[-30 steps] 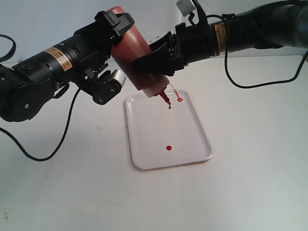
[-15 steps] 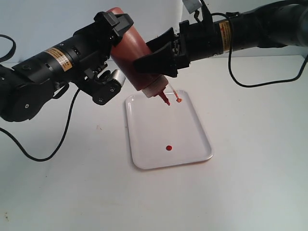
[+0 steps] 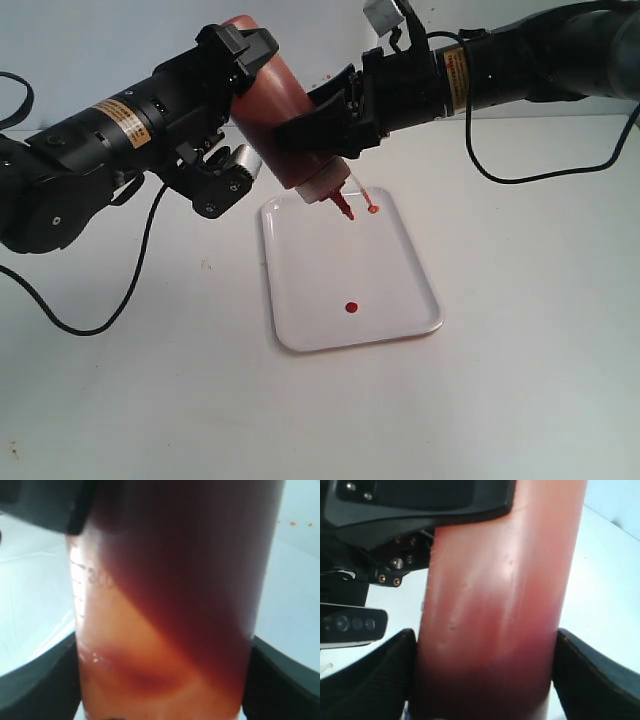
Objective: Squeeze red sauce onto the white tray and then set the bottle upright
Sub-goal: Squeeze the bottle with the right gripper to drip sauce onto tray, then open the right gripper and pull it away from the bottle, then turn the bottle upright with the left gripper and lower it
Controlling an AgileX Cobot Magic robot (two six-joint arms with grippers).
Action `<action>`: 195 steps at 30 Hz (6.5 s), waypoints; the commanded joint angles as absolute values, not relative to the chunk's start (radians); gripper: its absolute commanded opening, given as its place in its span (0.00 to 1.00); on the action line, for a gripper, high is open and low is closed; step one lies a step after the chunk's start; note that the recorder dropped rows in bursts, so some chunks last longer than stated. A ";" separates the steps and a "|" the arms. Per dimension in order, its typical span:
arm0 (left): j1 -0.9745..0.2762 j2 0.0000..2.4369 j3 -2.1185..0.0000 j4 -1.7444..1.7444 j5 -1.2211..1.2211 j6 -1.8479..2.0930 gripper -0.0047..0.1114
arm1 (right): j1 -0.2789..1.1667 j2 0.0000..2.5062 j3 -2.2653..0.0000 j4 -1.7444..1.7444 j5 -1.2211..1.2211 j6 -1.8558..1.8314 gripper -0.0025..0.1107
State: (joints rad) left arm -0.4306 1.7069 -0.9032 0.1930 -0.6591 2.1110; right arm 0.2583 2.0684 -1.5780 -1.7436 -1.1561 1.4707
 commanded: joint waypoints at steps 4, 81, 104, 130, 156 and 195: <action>-0.435 1.688 -0.918 0.162 -0.737 2.094 0.04 | 0.260 2.066 -1.583 -1.744 -1.165 1.440 0.03; -0.435 1.688 -0.918 0.162 -0.737 2.094 0.04 | 0.236 2.066 -1.583 -1.739 -1.136 1.418 0.41; -0.435 1.688 -0.880 -0.050 -0.737 2.009 0.04 | 0.016 2.064 -1.583 -1.495 -1.221 1.409 0.95; -0.395 1.688 -0.747 -0.057 -0.844 0.893 0.04 | -0.080 2.064 -1.583 -1.454 -1.221 1.409 0.95; -0.162 1.979 -0.821 0.614 -1.221 -0.312 0.04 | 0.156 2.066 -1.583 -1.654 -1.221 1.379 0.95; -0.132 2.276 -1.050 0.541 -1.221 -0.281 0.04 | 0.239 2.145 -1.583 -1.744 -1.079 1.303 0.02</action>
State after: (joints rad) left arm -0.1374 2.2466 -0.9905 0.5216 -1.1463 -0.2898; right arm 0.2492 2.1468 -1.5780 -1.7349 -1.0918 1.3142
